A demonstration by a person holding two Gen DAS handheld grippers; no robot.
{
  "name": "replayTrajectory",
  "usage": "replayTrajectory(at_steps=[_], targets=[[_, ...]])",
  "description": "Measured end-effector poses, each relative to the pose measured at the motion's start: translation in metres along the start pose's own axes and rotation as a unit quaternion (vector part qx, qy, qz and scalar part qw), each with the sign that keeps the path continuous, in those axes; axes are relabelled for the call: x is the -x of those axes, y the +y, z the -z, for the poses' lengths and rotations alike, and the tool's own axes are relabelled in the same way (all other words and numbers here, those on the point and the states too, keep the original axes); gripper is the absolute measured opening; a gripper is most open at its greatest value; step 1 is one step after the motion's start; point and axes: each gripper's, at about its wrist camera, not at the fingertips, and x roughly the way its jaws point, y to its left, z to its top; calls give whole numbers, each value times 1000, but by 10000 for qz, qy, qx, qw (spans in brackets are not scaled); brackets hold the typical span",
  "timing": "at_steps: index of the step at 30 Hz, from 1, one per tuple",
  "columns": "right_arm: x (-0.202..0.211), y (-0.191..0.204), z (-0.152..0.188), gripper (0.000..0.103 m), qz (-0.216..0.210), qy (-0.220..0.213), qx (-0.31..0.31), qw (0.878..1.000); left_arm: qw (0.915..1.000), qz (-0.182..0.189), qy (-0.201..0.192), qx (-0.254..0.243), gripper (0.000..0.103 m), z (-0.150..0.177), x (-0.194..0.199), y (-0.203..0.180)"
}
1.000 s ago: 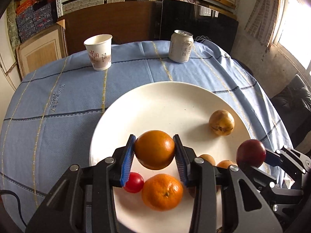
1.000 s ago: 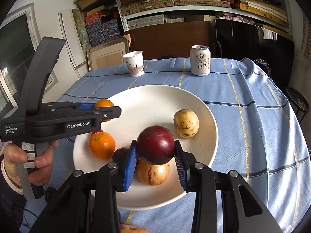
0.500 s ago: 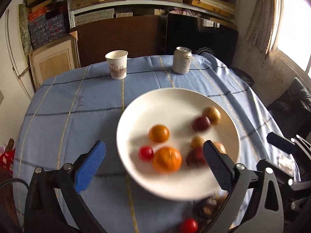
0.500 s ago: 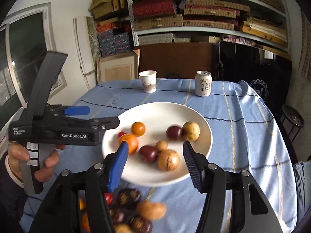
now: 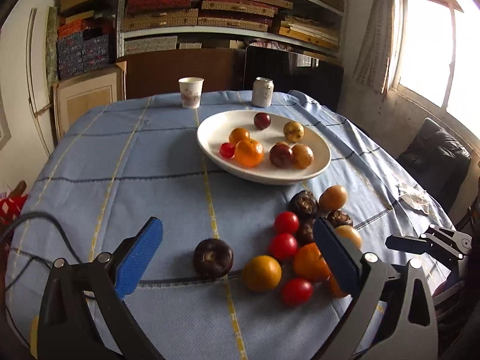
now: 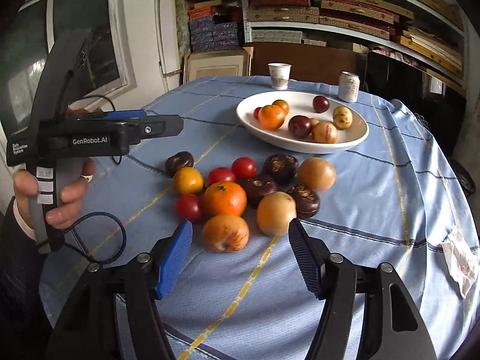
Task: Organize fruits
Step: 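Grasp a mottled orange-brown fruit with the right tool while the left tool grasps a dark brown round fruit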
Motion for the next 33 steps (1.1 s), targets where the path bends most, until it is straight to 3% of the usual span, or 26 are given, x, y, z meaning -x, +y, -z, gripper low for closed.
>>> replayTrajectory(at_steps=[11,16,24,26,33], targets=[[-31,7,-3,66,56,565,137,9983,9999,-118,-45,50,98,8,4,5],[-40,9,-3,54,-54,756,170,9970,9996,-166,-19,206,98,8,4,10],[-50,7,-3,49,-131,921,124,9956,9993,-218,-29,317,98,8,4,17],[-50,6,-4,41,-254,914,84,9955,9992,-228,-22,335,98,9,3,18],[-23,-19,-2,41,-279,561,-563,9964,9990,-400,129,165,98,12,-5,20]])
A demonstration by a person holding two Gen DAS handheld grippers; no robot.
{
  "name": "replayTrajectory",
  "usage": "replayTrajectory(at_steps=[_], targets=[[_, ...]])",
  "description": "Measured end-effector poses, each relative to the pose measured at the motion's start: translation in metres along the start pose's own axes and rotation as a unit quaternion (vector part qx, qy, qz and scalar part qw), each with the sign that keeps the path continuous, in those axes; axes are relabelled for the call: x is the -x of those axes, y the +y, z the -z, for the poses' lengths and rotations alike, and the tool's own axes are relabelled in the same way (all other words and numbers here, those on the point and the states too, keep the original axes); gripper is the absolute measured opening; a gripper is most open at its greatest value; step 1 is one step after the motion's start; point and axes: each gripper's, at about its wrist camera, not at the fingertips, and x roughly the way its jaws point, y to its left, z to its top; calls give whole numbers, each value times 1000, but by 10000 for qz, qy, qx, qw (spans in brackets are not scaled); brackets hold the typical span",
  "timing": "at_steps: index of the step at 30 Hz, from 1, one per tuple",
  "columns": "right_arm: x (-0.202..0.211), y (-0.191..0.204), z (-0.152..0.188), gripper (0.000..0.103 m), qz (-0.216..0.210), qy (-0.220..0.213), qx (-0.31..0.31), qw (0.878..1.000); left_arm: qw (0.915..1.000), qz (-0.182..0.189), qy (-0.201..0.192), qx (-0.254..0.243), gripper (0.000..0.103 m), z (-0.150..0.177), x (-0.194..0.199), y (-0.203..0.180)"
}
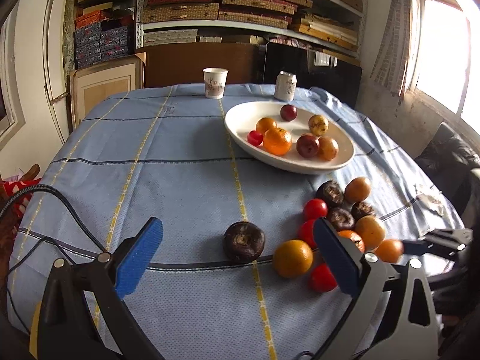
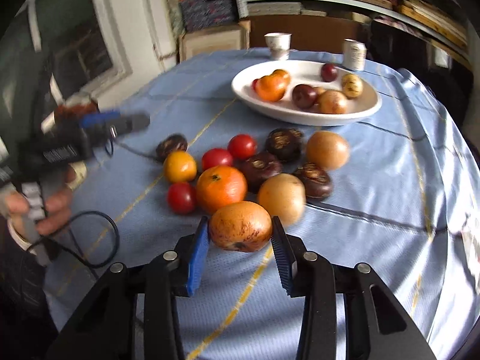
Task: Organize fruits
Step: 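Grasp a mottled orange-brown fruit with the right tool while the left tool grasps a dark brown round fruit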
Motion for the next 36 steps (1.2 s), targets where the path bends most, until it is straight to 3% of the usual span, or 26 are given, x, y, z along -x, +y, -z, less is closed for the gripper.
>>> replayTrajectory(at_steps=[4,11,19,21,23,30,36], targets=[[17,-10,8,41,31,-149,-182,9997,9998,2,206,10,96,2,-12,1],[26,-16,15,41,3,-266,-266,9993,9977,119,644,195,65,0,-37,4],[26,-13,18,41,-83,-304,-278,9991,9922,456,986,616,63,-6,-56,13],[26,-14,19,41,-78,-308,-299,9990,9912,422,1094,608,62,-4,-61,12],[27,-15,19,41,-68,-315,-324,9990,9899,399,1218,608,50,-2,-66,12],[29,-18,20,41,-66,-347,-379,9987,9911,154,1292,296,47,1,-74,0],[32,-21,21,41,-57,-395,-412,9984,9910,176,1287,326,45,2,-71,1]])
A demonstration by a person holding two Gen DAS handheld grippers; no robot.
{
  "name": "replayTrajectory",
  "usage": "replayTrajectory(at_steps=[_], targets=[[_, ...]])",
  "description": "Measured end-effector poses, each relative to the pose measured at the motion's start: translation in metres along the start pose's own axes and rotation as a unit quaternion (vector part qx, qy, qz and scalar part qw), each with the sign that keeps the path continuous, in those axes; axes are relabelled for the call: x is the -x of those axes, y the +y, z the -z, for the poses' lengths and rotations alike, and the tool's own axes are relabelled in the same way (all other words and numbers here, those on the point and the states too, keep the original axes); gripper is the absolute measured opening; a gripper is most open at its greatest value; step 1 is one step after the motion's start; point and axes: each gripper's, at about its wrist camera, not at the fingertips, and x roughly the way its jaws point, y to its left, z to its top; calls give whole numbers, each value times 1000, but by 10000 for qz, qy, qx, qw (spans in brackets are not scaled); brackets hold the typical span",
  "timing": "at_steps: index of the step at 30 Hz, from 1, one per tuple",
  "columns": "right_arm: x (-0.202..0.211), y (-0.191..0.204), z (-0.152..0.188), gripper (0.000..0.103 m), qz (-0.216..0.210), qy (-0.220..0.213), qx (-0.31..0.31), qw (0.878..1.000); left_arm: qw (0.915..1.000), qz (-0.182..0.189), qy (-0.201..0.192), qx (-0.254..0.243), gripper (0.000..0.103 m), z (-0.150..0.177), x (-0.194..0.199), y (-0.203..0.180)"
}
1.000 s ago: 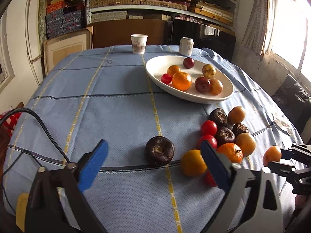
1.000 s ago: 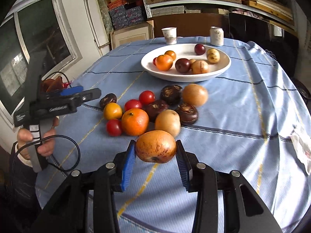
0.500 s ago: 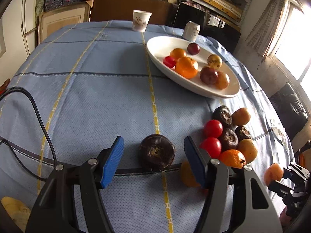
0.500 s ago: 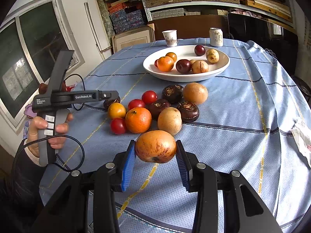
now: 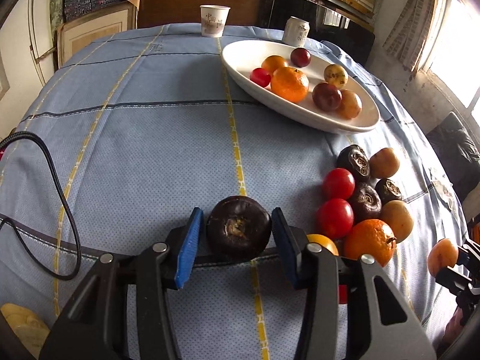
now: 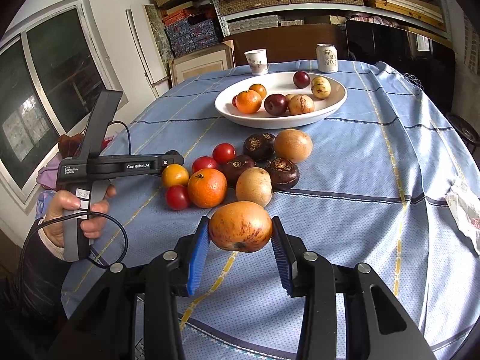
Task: Organize fruits
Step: 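Carry both fruits onto the plate and open both tools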
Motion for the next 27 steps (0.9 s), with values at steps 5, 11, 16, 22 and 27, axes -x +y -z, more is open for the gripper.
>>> replayTrajectory(at_steps=[5,11,16,22,27], targets=[[3,-3,-1,41,-6,-36,-28,10000,10000,26,-6,55,41,2,4,-1],[7,-9,-19,41,-54,-53,74,9999,9995,251,-165,123,41,-11,30,-1],[11,-18,-62,41,-6,-372,193,9991,9973,447,-543,-218,41,-57,58,-16],[-29,-48,-132,41,28,-680,-106,9976,9950,388,-782,-490,41,-127,37,-47],[-77,-70,-166,41,170,-583,-247,9979,9965,367,-559,-500,41,-171,-12,-63]])
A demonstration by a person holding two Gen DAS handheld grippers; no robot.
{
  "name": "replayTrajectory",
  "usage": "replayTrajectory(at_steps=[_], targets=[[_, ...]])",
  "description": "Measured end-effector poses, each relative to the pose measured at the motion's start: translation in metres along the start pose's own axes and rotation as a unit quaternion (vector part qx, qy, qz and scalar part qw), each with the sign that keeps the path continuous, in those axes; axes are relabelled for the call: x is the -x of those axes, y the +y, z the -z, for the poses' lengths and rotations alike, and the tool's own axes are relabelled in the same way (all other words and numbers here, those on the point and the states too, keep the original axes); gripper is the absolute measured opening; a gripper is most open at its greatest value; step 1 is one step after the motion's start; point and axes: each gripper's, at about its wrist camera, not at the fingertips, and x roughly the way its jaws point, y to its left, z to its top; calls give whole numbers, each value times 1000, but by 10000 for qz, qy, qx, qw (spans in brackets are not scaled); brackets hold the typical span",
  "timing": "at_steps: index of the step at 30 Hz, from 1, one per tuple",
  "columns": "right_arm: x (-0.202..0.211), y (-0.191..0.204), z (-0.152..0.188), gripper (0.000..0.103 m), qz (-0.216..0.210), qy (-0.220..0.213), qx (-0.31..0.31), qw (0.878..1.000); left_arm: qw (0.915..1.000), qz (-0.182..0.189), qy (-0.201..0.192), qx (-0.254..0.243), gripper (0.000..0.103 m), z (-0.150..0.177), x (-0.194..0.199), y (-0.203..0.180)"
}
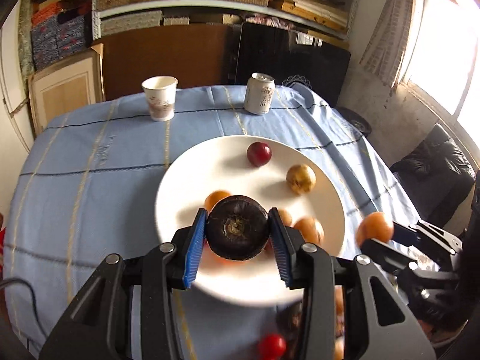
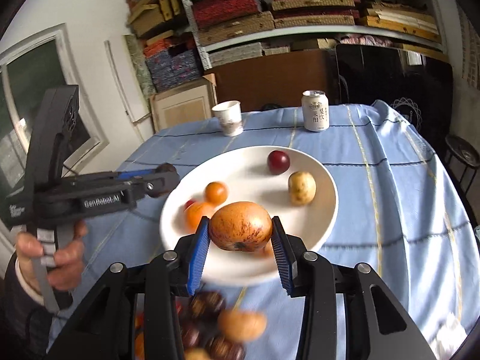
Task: Organize fruits
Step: 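Carry both fruits onto the plate and open both tools, then reach the right tool to a large tan round fruit and grasp it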
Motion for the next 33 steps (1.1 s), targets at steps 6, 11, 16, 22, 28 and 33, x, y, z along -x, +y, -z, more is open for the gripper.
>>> replayTrajectory(at_steps=[6,11,16,22,28,33], targets=[[-49,-20,-15,41,7,282,-179,9994,9991,-211,366,-77,41,-17,-56,-3],[-67,-23,-16,42,-45,376,-160,9992,9984,-250,500,-46,41,-19,-72,0],[-52,-15,-17,50,-29,194,-8,9998,9985,-387,304,258,90,-16,-53,5],[23,10,0,58,-62,-223,208,9995,9992,-320,-233,57,98,10,20,-3],[78,28,61,59,105,-259,104,9996,9980,-384,-497,-64,98,90,72,-7],[81,34,121,59,110,235,-188,9995,9939,-777,-736,-262,98,145,88,-7]])
